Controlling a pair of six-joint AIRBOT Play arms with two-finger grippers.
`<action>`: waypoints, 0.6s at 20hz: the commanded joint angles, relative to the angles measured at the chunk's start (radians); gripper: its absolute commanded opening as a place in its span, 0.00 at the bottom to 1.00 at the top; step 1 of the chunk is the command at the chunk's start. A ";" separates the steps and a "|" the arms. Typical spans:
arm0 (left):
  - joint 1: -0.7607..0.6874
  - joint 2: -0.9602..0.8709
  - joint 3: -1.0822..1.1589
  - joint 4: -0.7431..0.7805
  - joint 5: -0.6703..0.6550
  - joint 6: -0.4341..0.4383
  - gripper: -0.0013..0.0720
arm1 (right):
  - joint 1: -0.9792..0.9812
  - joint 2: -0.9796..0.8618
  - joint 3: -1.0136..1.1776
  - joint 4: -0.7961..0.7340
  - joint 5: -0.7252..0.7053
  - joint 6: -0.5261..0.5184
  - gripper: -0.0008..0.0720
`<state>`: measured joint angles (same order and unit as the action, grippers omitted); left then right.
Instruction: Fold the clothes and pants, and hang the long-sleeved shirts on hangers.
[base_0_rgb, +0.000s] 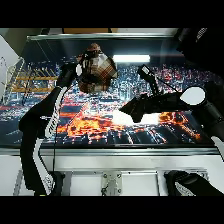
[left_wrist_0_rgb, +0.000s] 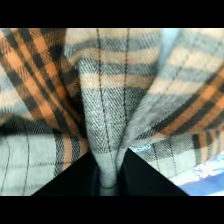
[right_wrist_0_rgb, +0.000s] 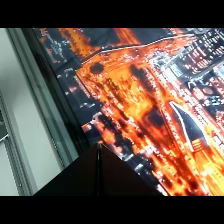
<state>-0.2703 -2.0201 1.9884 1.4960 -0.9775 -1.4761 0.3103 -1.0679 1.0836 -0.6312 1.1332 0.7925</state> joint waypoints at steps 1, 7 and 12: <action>0.002 0.104 0.076 0.005 -0.064 -0.016 0.06 | 0.001 -0.001 0.000 0.000 0.000 0.000 0.07; -0.025 0.523 -0.101 0.002 -0.099 -0.016 0.06 | 0.001 0.000 0.000 0.000 0.000 0.000 0.07; -0.114 0.712 -0.320 0.002 -0.119 -0.054 0.06 | 0.001 0.000 0.000 0.000 0.000 0.000 0.07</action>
<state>-0.3389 -1.4200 1.7832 1.4998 -1.0870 -1.5028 0.3103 -1.0679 1.0836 -0.6312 1.1336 0.7925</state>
